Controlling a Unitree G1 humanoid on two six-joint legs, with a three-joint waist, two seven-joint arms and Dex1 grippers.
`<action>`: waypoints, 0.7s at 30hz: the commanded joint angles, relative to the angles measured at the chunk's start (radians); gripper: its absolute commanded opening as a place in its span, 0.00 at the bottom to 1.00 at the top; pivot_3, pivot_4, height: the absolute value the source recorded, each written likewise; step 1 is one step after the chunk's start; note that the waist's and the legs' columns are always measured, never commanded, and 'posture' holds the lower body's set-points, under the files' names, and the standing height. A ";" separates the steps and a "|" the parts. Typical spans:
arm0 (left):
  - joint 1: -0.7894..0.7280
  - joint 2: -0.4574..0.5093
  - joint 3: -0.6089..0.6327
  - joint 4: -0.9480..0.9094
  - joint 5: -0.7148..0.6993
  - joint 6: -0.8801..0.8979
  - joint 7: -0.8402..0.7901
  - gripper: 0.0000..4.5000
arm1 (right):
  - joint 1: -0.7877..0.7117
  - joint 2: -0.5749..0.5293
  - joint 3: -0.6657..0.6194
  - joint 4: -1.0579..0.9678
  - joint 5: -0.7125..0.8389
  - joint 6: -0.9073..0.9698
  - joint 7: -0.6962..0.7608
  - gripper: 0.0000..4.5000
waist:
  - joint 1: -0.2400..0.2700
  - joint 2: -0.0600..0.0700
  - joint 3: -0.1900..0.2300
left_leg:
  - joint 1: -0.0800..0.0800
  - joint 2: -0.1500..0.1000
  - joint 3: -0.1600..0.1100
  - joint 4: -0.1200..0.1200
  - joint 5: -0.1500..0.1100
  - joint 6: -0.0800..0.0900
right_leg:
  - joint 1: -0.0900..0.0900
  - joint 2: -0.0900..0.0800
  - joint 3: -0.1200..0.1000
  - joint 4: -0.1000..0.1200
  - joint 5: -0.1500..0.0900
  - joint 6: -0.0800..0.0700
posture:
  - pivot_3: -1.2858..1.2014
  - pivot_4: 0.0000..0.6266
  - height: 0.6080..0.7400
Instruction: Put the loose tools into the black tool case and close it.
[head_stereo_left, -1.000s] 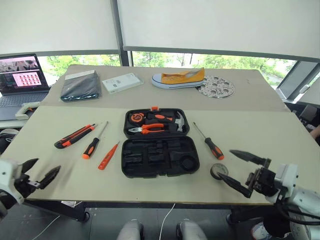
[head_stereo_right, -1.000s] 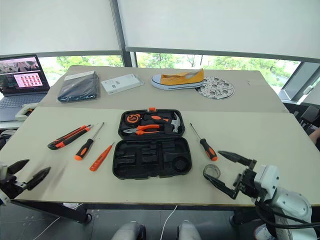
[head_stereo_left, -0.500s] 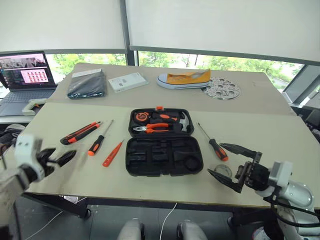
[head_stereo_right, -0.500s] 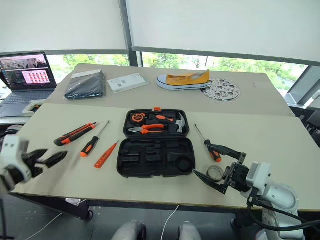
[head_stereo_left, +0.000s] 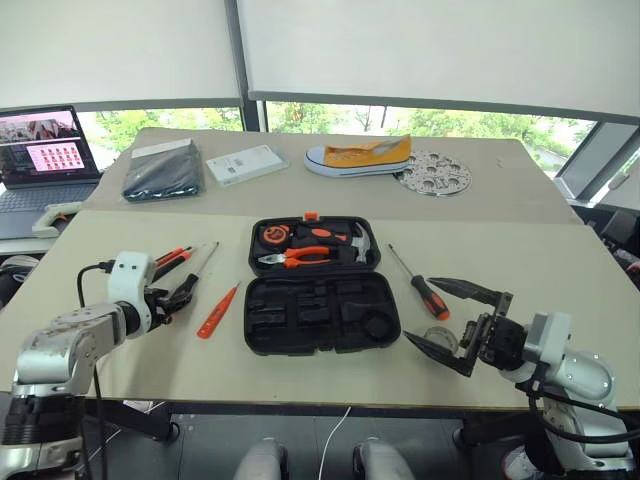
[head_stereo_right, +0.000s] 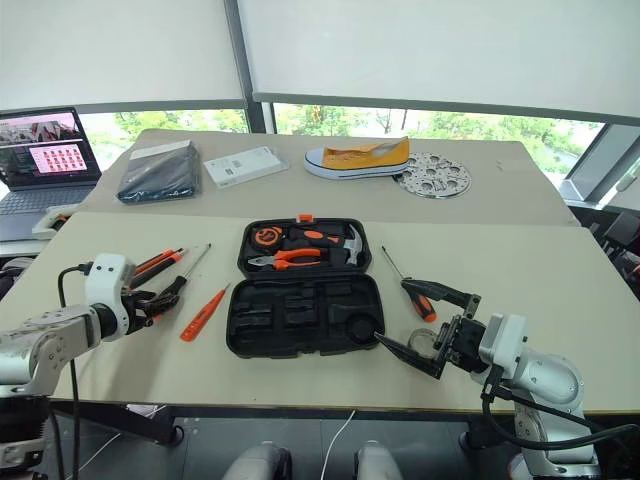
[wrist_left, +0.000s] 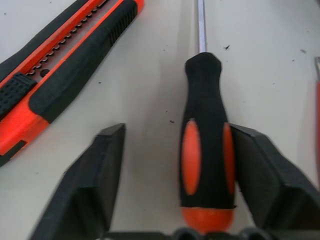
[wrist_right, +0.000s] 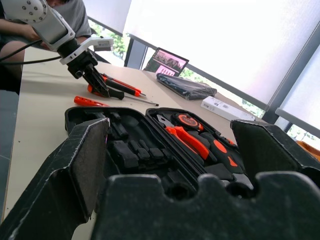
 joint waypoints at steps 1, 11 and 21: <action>0.008 0.003 0.007 0.002 0.035 -0.109 -0.045 0.31 | 0.008 -0.013 -0.027 -0.031 0.012 -0.004 -0.004 1.00 | 0.000 0.000 0.000 | 0.000 0.000 0.000 0.000 0.000 0.000 | 0.000 0.000 0.000 0.000 0.000 0.000 | 0.52 0.24 1.00; -0.105 0.085 -0.108 0.018 0.088 -0.705 -0.599 0.21 | -0.007 -0.130 -0.157 -0.015 0.060 0.099 -0.021 1.00 | 0.015 0.000 0.000 | -0.005 0.000 0.006 0.002 0.000 0.000 | -0.002 -0.001 -0.001 -0.002 0.000 0.000 | 0.52 0.24 1.00; -0.377 -0.009 -0.476 0.270 0.395 -0.901 -0.736 0.21 | -0.092 -0.247 -0.148 0.016 0.104 0.270 0.052 1.00 | 0.016 0.000 0.001 | -0.008 -0.002 0.008 0.006 0.000 0.001 | -0.001 0.002 -0.001 -0.004 0.002 0.003 | 0.52 0.24 1.00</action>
